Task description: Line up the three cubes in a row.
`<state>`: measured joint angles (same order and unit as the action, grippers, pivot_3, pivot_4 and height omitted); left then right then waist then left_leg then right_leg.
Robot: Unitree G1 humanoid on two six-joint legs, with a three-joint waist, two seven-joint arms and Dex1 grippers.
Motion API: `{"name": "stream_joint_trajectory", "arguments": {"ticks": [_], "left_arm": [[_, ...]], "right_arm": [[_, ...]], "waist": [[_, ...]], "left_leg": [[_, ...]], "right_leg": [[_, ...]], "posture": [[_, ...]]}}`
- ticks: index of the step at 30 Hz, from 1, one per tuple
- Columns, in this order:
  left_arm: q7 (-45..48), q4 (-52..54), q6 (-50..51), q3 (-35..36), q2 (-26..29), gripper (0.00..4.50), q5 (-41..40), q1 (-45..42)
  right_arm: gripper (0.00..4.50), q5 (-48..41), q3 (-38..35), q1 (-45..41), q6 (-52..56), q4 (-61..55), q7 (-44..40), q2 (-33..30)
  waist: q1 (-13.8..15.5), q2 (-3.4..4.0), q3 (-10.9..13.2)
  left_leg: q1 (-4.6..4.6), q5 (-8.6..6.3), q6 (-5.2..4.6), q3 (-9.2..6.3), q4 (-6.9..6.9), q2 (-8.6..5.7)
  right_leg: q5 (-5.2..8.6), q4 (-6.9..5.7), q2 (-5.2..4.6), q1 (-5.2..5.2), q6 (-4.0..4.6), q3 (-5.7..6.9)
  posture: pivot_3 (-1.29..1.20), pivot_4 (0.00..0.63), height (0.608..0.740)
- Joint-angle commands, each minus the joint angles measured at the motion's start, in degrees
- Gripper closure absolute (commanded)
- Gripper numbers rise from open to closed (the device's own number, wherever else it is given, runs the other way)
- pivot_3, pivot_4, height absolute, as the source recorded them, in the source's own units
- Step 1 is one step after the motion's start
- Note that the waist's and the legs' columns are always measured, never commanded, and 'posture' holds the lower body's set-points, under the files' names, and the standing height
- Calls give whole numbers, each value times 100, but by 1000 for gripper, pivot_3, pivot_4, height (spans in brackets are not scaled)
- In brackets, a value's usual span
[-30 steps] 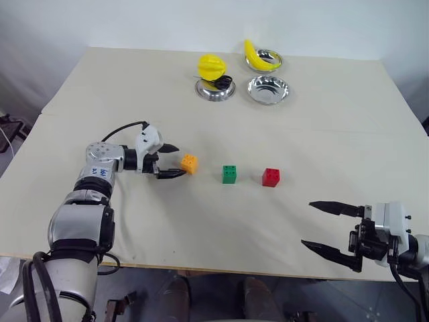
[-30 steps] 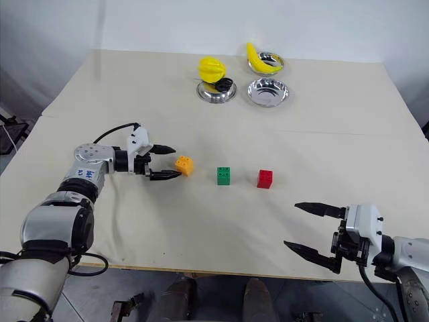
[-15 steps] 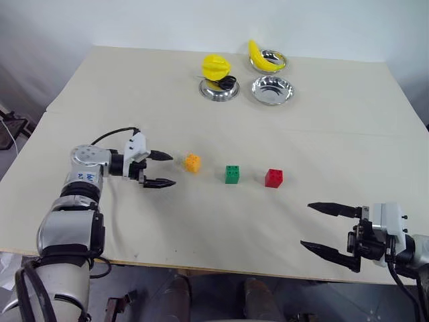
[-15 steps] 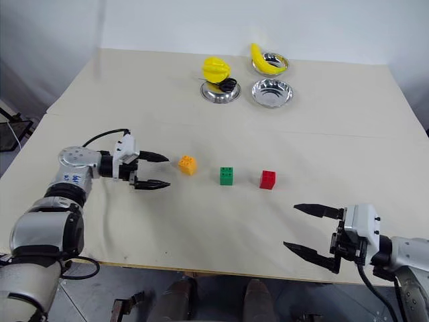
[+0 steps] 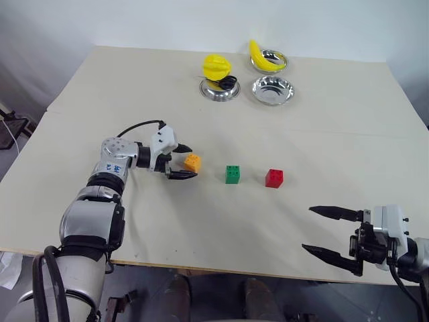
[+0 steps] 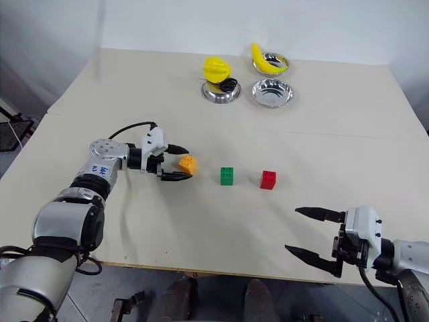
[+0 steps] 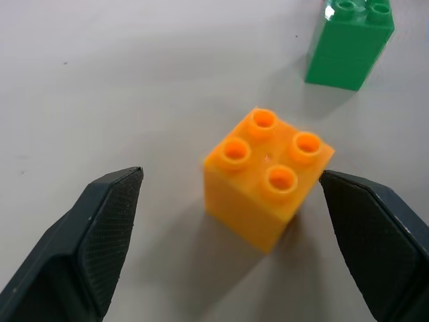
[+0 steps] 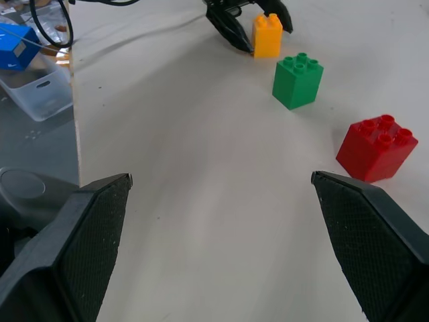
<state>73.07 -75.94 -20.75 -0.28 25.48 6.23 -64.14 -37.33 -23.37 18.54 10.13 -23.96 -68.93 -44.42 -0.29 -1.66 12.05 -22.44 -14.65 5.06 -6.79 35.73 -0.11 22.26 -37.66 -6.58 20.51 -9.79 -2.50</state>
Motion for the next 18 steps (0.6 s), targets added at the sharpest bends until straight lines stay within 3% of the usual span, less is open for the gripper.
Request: {"name": "stream_joint_trajectory", "arguments": {"ticks": [1, 18], "left_arm": [[299, 12, -71, -9, 71, 19, 12, -80], [873, 77, -45, 4, 239, 19, -15, 31]], "right_arm": [[0, -138, -196, 79, -34, -255, 105, 68], [0, -101, -36, -32, -67, -208, 193, 103]], "waist": [[4, 0, 0], [1, 0, 0]], "left_leg": [[0, 0, 0, 0, 0, 0], [-1, 0, 0, -1, 0, 0]], "right_leg": [[0, 0, 0, 0, 0, 0], [0, 0, 0, 0, 0, 0]], "posture": [[0, 150, 740], [0, 150, 740]]}}
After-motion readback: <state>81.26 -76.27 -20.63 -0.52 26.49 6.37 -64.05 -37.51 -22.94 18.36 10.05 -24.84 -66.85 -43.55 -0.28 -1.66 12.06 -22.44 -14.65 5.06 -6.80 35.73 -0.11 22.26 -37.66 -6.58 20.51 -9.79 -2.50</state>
